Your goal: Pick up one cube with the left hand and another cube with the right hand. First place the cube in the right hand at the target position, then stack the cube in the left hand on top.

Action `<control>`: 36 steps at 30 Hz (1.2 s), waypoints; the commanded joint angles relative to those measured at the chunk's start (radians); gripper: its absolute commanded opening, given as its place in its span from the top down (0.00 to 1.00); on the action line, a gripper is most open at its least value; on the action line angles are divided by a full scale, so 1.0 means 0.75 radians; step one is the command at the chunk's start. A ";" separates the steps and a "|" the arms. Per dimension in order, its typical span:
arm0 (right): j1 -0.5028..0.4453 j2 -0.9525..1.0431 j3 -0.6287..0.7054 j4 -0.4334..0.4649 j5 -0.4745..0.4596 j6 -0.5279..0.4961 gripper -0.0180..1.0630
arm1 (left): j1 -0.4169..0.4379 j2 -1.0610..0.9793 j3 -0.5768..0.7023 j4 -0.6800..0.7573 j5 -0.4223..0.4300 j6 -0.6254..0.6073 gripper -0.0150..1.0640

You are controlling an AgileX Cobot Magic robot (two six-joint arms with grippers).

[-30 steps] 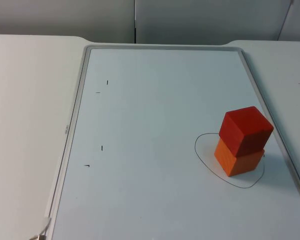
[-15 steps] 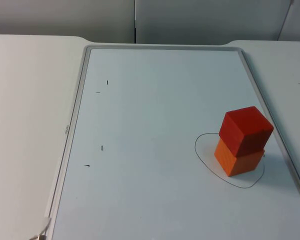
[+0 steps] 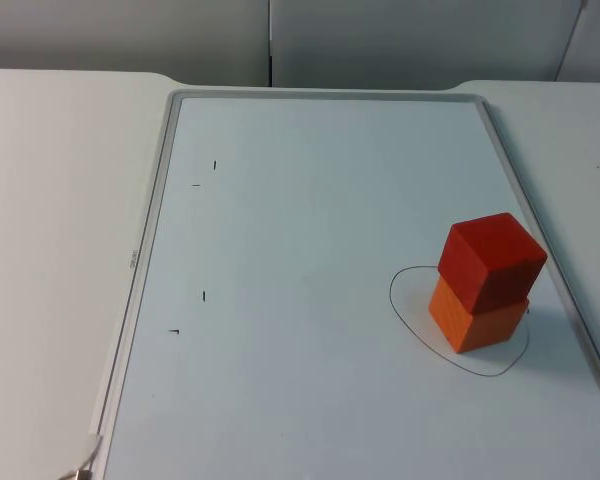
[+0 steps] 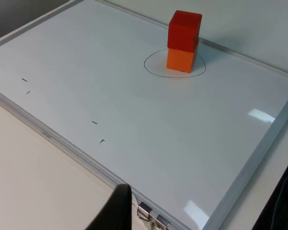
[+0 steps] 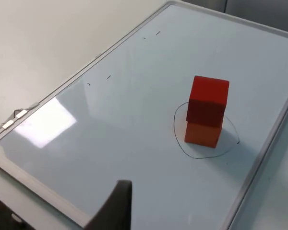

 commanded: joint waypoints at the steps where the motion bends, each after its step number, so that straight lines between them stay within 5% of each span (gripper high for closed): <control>1: -0.003 -0.006 0.008 -0.026 -0.005 0.035 0.01 | -0.009 -0.006 0.005 0.005 -0.012 -0.010 0.01; 36: -0.003 -0.006 0.011 -0.112 -0.005 0.199 0.01 | -0.009 -0.006 0.005 0.005 -0.012 -0.010 0.01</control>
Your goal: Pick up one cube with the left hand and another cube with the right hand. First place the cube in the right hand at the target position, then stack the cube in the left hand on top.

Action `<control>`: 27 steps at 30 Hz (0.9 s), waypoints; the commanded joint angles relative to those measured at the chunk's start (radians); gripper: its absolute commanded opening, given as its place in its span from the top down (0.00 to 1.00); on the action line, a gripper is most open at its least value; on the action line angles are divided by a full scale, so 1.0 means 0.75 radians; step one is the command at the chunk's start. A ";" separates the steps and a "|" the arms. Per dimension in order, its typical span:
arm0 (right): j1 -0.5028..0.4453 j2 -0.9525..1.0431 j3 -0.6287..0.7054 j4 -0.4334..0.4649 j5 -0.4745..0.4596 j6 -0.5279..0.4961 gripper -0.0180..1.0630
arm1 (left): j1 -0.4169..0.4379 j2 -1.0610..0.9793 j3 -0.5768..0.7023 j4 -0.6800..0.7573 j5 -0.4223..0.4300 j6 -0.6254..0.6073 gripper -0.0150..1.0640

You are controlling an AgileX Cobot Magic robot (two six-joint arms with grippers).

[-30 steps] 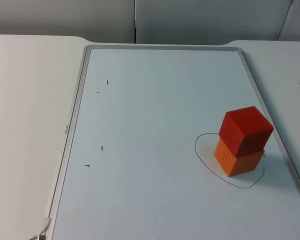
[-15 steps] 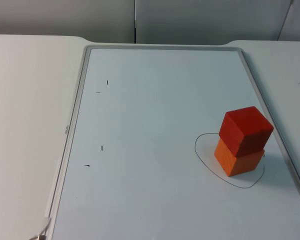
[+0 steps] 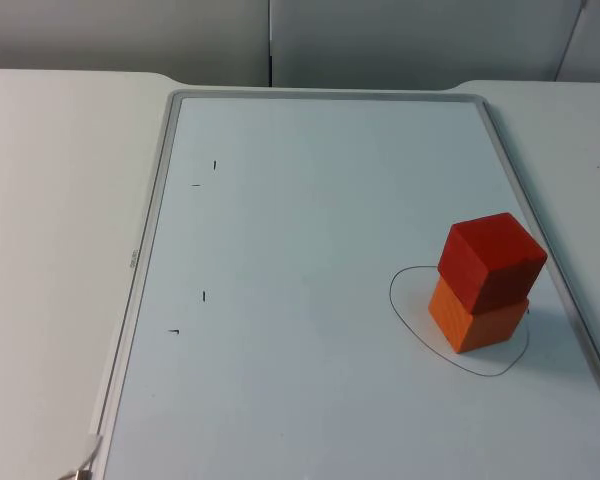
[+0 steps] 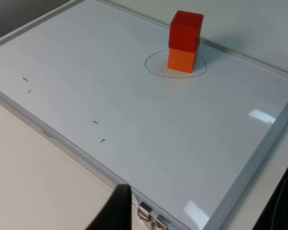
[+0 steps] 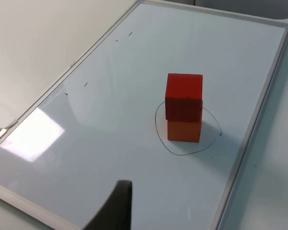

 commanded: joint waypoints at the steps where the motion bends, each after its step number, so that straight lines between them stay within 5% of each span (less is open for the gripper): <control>1: -0.003 -0.006 0.011 -0.014 -0.007 0.006 0.01 | -0.009 -0.006 0.005 0.001 -0.012 -0.010 0.01; 27: -0.003 -0.006 0.011 0.000 -0.009 0.000 0.01 | -0.009 -0.006 0.005 0.001 -0.012 -0.010 0.01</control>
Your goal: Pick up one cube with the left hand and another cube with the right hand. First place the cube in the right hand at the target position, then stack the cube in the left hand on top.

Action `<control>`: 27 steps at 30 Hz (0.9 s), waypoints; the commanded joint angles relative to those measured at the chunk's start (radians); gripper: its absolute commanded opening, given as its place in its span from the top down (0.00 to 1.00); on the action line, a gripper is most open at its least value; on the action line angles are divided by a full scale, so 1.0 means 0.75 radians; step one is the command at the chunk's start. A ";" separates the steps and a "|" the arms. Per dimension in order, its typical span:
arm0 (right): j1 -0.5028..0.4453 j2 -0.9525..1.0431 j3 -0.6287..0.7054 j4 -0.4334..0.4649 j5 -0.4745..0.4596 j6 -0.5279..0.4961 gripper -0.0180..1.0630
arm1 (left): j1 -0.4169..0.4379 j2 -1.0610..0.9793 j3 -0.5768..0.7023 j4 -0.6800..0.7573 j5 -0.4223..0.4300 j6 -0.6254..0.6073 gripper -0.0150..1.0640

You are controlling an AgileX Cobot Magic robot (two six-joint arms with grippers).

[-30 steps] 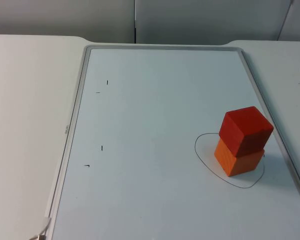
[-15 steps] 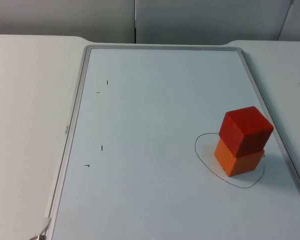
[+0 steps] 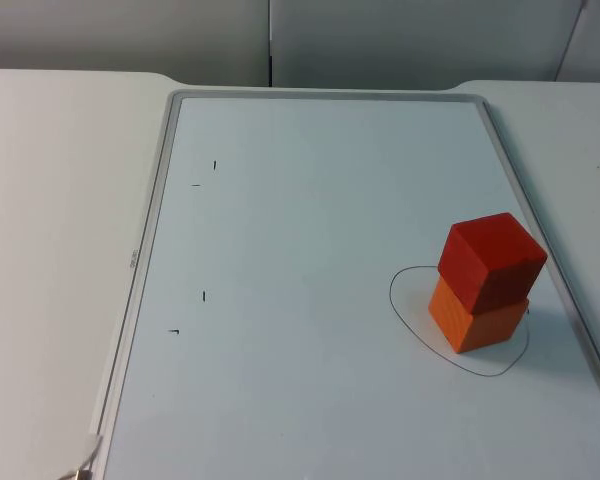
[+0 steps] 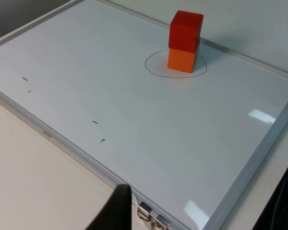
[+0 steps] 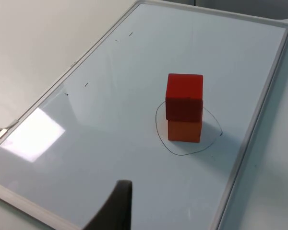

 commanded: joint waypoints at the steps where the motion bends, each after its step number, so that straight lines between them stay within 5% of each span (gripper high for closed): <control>1: -0.003 -0.006 0.011 0.000 -0.009 -0.003 0.01 | -0.009 -0.006 0.005 0.001 -0.012 -0.010 0.01; 11: -0.009 -0.006 0.011 0.000 -0.009 -0.001 0.01 | -0.009 -0.006 0.005 0.001 -0.012 -0.010 0.01; 15: -0.106 -0.006 0.011 0.000 -0.009 -0.001 0.01 | 0.012 -0.006 0.005 0.001 -0.012 -0.010 0.01; 27: -0.569 -0.006 0.011 0.000 -0.009 -0.001 0.01 | 0.460 -0.006 0.005 0.001 -0.012 -0.010 0.01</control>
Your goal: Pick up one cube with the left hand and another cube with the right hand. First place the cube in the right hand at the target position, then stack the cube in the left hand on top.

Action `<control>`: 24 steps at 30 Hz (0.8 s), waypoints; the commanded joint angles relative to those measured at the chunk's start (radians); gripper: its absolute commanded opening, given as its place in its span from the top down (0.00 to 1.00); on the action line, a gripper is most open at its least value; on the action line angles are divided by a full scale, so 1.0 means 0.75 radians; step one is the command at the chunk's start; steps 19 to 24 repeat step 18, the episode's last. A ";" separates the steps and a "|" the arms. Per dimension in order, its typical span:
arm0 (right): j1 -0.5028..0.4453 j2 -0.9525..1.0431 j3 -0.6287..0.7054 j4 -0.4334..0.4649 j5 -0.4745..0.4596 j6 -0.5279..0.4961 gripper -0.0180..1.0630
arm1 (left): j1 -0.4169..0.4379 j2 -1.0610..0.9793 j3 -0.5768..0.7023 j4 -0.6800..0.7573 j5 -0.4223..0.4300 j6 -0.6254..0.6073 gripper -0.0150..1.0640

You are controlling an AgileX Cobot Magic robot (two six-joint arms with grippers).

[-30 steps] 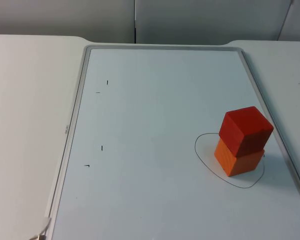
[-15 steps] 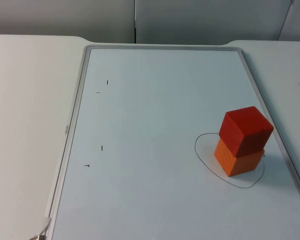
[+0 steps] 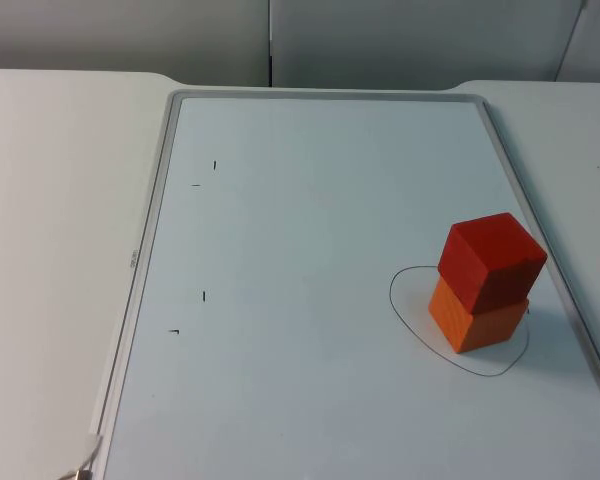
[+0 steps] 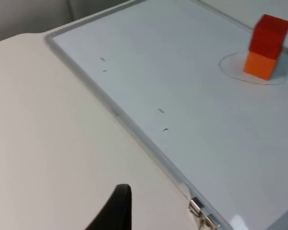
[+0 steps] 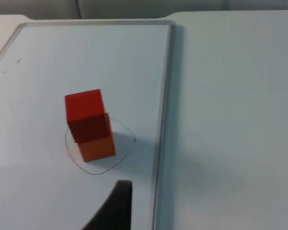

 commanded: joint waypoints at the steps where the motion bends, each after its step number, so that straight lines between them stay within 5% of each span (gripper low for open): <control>1: -0.039 -0.006 0.011 0.000 -0.009 -0.001 0.01 | 0.075 -0.006 0.005 -0.001 -0.012 -0.010 0.01; 15: -0.044 -0.006 0.011 0.000 -0.009 -0.001 0.01 | 0.574 -0.006 0.005 -0.001 -0.012 -0.010 0.01; 24: -0.044 -0.006 0.011 0.000 -0.009 -0.001 0.01 | 0.631 -0.006 0.005 -0.001 -0.012 -0.010 0.01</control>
